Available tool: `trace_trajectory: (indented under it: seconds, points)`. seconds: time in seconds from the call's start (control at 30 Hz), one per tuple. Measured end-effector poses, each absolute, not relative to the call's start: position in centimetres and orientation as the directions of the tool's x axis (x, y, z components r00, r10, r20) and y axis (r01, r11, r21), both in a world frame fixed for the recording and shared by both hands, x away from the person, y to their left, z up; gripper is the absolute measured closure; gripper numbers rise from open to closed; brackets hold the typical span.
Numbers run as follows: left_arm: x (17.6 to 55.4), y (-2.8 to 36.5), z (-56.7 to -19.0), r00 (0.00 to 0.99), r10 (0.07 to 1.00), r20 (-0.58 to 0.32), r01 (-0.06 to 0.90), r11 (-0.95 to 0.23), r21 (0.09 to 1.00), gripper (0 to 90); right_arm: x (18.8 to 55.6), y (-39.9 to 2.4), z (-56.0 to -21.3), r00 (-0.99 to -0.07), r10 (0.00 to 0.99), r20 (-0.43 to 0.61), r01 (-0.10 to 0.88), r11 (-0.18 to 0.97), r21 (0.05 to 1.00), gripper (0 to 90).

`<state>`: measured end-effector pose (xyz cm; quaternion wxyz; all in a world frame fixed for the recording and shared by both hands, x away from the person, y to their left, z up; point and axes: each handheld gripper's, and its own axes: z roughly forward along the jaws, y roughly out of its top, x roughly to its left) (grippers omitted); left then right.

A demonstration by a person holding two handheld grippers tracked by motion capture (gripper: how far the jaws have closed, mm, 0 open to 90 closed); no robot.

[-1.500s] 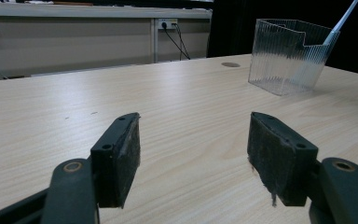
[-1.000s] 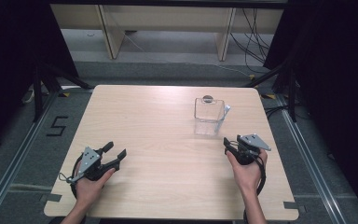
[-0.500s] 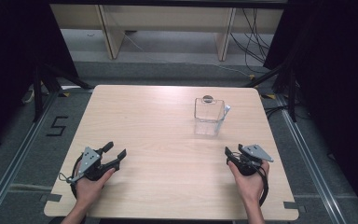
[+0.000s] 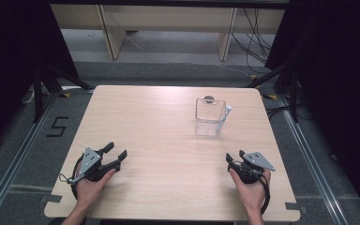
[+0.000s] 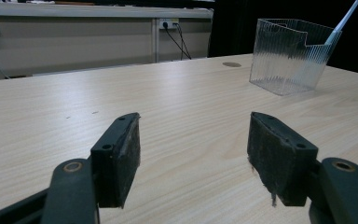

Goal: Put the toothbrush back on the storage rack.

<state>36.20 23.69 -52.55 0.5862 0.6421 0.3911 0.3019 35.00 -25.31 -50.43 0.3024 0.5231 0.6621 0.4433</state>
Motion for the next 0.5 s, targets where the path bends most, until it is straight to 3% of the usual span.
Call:
trace_trajectory:
  seconds: [0.5]
  points:
    - [36.20,23.68,-52.55,0.515,0.854,-0.070,0.148,-0.007,0.989,34.0,34.67,-25.23,-51.37,-0.268,0.962,0.054,0.357,0.047,0.933,43.8]
